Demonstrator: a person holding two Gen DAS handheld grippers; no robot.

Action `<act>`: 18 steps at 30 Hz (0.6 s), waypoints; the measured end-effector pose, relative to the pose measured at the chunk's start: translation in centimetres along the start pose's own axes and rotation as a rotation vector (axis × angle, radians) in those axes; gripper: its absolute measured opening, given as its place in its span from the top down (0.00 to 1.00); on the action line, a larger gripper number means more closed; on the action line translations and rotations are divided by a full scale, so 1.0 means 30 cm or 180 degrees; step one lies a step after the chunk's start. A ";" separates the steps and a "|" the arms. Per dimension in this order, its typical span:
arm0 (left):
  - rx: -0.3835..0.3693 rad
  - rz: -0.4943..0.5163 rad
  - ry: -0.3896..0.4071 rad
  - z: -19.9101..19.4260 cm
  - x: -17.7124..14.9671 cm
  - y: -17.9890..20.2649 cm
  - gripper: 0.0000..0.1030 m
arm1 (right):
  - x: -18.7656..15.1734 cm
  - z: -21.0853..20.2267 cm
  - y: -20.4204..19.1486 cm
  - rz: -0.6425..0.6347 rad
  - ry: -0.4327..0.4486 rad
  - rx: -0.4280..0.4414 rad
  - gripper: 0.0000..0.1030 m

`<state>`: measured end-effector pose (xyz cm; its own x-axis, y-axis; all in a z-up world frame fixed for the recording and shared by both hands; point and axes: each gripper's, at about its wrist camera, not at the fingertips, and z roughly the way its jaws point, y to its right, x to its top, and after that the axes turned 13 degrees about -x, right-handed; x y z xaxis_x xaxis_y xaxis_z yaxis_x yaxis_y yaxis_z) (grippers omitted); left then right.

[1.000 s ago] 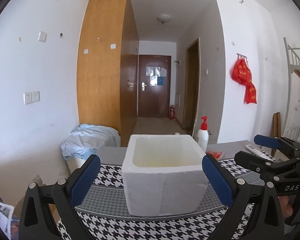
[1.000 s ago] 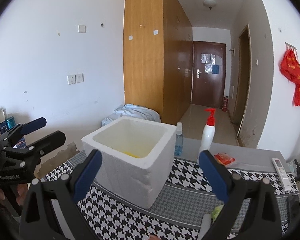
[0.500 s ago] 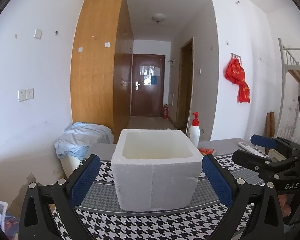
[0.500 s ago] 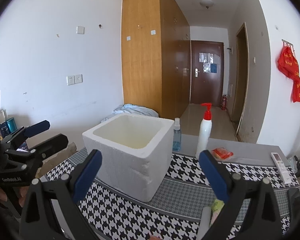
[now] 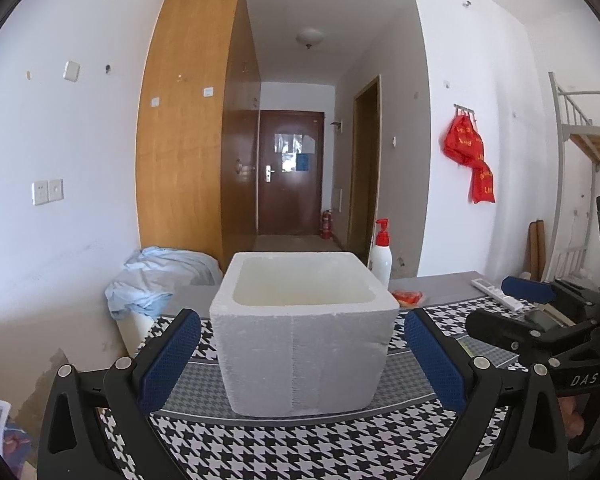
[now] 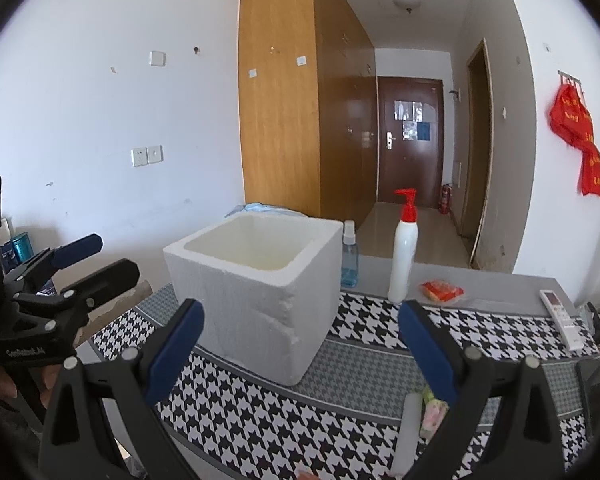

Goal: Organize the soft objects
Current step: 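Move both grippers away from the foam box back over the table, then move both grippers toward the white foam stick and green-and-pink wipes pack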

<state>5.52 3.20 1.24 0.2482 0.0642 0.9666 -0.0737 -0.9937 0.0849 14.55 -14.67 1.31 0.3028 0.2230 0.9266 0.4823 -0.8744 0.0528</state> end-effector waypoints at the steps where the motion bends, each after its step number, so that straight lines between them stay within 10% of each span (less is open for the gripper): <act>1: 0.0003 0.0006 0.0000 0.001 -0.002 0.002 0.01 | -0.003 0.000 0.001 0.0003 -0.0003 -0.0003 0.04; 18: -0.0073 -0.0015 -0.0063 0.022 -0.038 0.014 0.01 | -0.038 0.001 0.025 0.0025 -0.0050 -0.0035 0.04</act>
<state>5.84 2.64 0.01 0.2677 0.0667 0.9612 -0.0947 -0.9910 0.0951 14.60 -15.56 0.29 0.3195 0.2228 0.9210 0.4708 -0.8808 0.0497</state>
